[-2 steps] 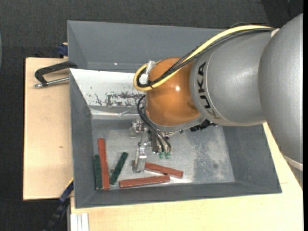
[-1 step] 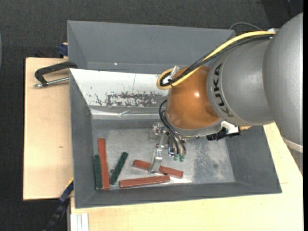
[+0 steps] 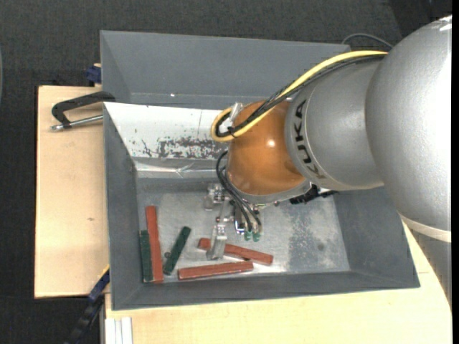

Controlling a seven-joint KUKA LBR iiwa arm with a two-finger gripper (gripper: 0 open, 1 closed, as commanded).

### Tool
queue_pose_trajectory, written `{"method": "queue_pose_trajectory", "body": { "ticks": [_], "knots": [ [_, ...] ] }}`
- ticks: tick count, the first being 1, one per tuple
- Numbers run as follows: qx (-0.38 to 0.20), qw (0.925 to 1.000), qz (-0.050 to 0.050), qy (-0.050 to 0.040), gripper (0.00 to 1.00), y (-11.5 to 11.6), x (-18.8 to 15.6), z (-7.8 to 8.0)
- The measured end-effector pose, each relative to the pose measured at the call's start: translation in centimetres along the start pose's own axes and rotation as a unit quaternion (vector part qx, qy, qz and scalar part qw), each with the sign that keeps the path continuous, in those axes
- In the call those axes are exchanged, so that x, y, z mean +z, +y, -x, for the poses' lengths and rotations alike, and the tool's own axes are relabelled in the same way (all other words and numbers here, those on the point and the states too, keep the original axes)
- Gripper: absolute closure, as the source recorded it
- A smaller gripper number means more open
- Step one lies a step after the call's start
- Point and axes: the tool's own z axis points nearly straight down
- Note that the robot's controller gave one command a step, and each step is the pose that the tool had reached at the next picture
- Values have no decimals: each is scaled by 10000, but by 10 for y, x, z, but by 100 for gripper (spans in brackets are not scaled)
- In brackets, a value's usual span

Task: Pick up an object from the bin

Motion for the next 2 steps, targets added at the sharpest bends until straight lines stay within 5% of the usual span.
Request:
{"method": "queue_pose_trajectory", "body": {
  "ticks": [1, 2],
  "knots": [
    [306, 9995, -5, 26, 100, -140, 35, 4],
    [287, 9996, 13, 19, 0, -137, 35, 5]
  ]
}}
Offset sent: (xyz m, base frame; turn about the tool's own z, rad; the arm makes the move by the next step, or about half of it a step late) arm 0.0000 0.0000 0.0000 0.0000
